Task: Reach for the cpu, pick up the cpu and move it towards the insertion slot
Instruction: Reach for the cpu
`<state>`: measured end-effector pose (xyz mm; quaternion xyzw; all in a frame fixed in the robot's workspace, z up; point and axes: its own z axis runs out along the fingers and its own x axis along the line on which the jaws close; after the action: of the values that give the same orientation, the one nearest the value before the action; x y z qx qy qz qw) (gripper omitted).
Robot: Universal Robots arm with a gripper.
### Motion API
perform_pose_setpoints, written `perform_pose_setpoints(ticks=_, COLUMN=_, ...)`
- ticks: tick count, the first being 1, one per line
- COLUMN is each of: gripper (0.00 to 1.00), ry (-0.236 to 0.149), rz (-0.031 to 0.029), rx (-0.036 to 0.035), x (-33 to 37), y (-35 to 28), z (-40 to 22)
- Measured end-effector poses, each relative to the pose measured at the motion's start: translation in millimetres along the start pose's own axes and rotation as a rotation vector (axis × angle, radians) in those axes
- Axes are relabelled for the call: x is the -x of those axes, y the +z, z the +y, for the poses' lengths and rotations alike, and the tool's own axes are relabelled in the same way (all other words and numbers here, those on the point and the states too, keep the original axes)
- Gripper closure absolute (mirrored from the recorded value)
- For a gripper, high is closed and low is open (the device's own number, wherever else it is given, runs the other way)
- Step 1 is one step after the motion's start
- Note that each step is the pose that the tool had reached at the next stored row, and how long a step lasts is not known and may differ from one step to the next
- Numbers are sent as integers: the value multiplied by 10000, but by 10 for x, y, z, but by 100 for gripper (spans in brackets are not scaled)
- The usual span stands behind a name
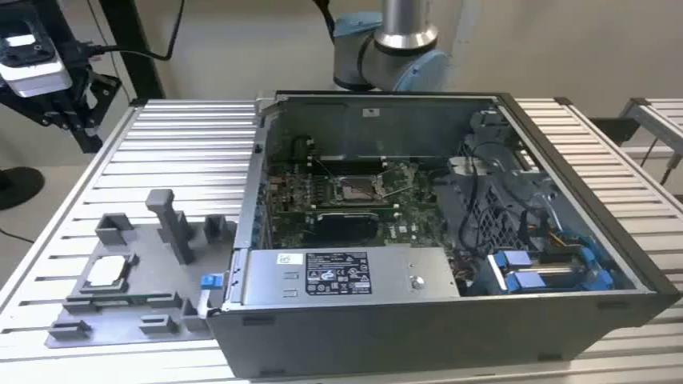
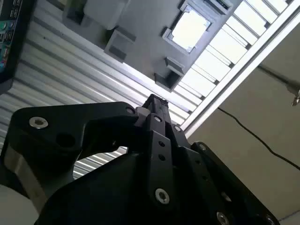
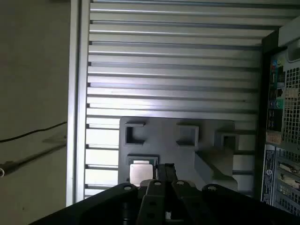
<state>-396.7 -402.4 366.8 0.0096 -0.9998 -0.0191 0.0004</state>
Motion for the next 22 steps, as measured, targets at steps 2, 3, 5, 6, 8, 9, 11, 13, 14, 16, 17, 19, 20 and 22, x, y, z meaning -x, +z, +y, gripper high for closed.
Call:
perform_pose_setpoints(ticks=2, gripper=100, ry=0, rz=0, rx=0, x=0, y=0, z=0)
perform_pose_setpoints(ticks=3, gripper=100, ry=0, rz=0, rx=0, x=0, y=0, z=0)
perform_pose_setpoints(ticks=5, gripper=100, ry=0, rz=0, rx=0, x=0, y=0, z=0)
perform_pose_setpoints(ticks=6, gripper=100, ry=0, rz=0, rx=0, x=0, y=0, z=0)
perform_pose_setpoints(ticks=8, gripper=100, ry=0, rz=0, rx=0, x=0, y=0, z=0)
perform_pose_setpoints(ticks=9, gripper=100, ry=0, rz=0, rx=0, x=0, y=0, z=0)
perform_pose_setpoints(ticks=11, gripper=100, ry=0, rz=0, rx=0, x=0, y=0, z=0)
perform_pose_setpoints(ticks=13, gripper=100, ry=0, rz=0, rx=0, x=0, y=0, z=0)
perform_pose_setpoints(ticks=14, gripper=100, ry=0, rz=2, rx=-1, x=-5, y=0, z=0)
perform_pose_setpoints(ticks=16, gripper=100, ry=3, rz=1, rx=0, x=-34, y=3, z=-6)
perform_pose_setpoints(ticks=17, gripper=100, ry=1, rz=1, rx=1, x=-47, y=4, z=-28)
perform_pose_setpoints(ticks=19, gripper=100, ry=4, rz=-1, rx=2, x=-87, y=11, z=-51)
perform_pose_setpoints(ticks=20, gripper=100, ry=2, rz=-2, rx=1, x=-100, y=15, z=-66)
perform_pose_setpoints(ticks=22, gripper=100, ry=2, rz=0, rx=1, x=-127, y=20, z=-125)
